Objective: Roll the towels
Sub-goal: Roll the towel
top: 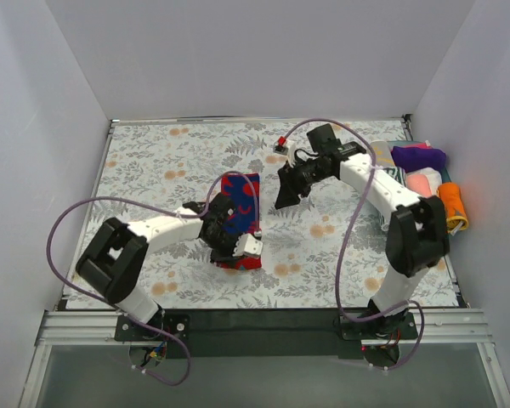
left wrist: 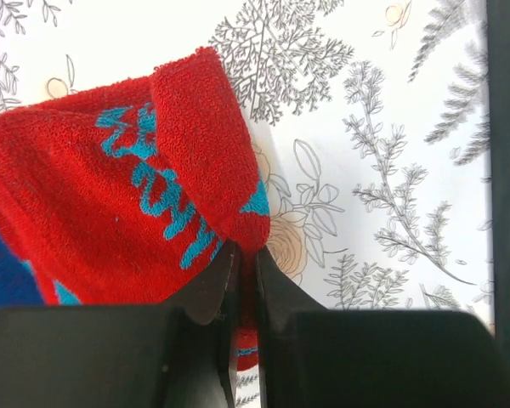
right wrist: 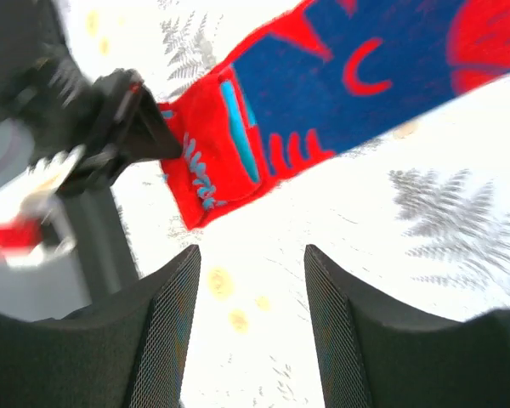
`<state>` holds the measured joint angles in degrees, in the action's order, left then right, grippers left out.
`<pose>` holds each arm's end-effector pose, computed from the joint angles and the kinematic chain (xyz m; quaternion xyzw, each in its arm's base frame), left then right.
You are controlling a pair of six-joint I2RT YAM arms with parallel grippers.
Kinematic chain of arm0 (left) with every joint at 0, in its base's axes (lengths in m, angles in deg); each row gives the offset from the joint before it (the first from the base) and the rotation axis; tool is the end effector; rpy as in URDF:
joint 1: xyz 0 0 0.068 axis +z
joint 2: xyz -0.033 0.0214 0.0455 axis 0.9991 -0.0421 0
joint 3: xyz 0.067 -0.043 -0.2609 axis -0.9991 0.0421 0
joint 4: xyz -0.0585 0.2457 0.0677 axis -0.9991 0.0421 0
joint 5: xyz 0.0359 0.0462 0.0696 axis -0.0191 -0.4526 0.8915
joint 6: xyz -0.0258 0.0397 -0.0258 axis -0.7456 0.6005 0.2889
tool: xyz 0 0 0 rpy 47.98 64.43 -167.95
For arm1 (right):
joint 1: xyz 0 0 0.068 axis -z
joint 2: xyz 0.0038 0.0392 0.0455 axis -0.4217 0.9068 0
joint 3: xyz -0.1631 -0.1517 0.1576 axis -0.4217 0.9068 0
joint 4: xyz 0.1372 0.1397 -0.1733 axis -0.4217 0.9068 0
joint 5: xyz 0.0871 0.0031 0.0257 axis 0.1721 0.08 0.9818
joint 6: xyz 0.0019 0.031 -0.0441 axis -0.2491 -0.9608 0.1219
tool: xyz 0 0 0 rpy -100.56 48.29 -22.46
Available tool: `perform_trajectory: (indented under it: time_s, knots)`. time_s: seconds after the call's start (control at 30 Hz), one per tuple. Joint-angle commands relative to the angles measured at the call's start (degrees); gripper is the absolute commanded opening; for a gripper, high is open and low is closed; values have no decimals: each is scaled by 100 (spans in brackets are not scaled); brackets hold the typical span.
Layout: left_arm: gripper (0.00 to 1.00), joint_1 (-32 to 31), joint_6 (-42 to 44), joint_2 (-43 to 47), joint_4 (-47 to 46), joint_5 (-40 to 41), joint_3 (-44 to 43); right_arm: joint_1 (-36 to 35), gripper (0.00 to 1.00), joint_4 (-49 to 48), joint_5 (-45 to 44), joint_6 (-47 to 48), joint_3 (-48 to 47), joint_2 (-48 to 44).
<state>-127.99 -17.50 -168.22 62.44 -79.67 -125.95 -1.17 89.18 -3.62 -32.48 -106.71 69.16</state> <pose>0.1818 -0.1777 0.1610 0.5315 0.8023 -0.2639 0.0649 0.3372 0.1941 0.2544 -0.4161 0.7956 0.3984 0.1874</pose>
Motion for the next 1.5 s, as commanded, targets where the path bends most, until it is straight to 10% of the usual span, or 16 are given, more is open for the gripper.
perform_trajectory:
  time_s: [0.0,0.33,0.93,1.27,1.47]
  knots:
    - [0,602,467,-913,1486,-1690,-532,-167,50,-735,-647,155,707,-901]
    - [6,1843,1602,-3772,3475,-2607,-2703,-1298,56,-1606,-2071,875,2299,-2502]
    - [14,2028,1488,-5144,3862,-2511,-3820,-3867,56,-3206,-4314,1640,2484,-649]
    - [23,2107,1418,-4513,3774,-2616,-3733,-3447,1,-2214,-3174,1579,2213,-217]
    - [38,2510,1251,-3388,3598,-2511,-3293,-2813,1,-1030,-1749,1719,1800,-139]
